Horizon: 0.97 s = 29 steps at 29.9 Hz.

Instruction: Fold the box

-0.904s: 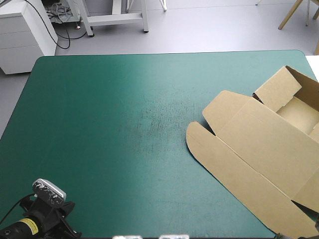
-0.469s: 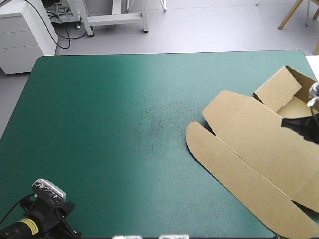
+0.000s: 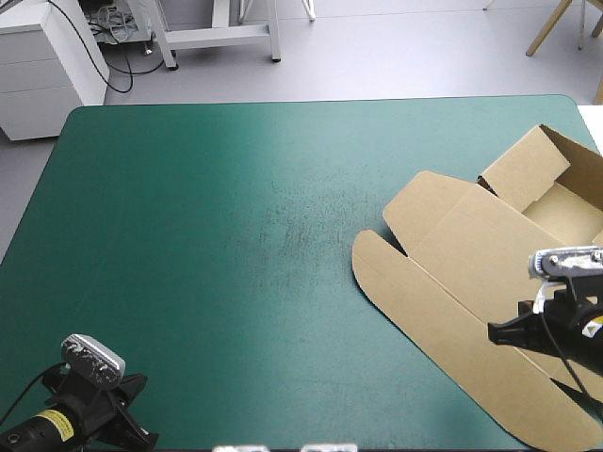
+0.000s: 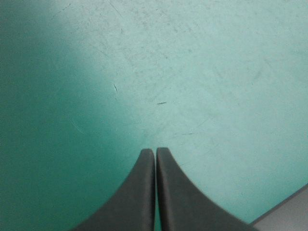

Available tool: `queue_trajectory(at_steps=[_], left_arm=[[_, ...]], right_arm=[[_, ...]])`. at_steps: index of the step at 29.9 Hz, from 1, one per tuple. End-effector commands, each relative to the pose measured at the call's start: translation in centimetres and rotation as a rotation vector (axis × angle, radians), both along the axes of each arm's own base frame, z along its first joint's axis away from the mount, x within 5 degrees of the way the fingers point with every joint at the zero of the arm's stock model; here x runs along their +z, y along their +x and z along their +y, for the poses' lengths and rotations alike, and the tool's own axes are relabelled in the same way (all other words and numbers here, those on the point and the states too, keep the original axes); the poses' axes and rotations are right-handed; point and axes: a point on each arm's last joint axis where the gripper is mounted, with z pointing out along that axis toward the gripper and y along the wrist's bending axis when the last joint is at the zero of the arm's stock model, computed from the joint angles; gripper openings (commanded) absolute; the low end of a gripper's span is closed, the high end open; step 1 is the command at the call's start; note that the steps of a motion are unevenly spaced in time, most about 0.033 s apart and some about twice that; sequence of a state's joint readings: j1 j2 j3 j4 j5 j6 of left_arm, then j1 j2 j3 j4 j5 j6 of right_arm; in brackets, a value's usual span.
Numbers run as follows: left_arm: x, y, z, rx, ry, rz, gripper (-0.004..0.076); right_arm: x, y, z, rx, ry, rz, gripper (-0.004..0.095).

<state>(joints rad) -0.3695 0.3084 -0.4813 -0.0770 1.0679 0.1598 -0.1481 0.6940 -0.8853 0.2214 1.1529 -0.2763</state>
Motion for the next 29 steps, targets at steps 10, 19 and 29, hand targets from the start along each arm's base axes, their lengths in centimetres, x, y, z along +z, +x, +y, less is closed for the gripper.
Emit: queue_trajectory(at_steps=[10,19,29], left_arm=[[0.9,0.4,-0.3,0.000,-0.045,-0.051,-0.0010],[1.0,0.4,-0.3,-0.001,-0.046,-0.052,-0.0010],[1.0,0.5,-0.3,0.000,-0.039,-0.060,-0.0010]], right_arm=[[-3.4,-2.9,1.5,0.099,0.045,-0.174,-0.0014],[-5.5,-4.1,2.3,0.163,0.081,-0.188,-0.0014],[-5.4,-4.8,2.4,0.166,0.074,-0.220,-0.0014]])
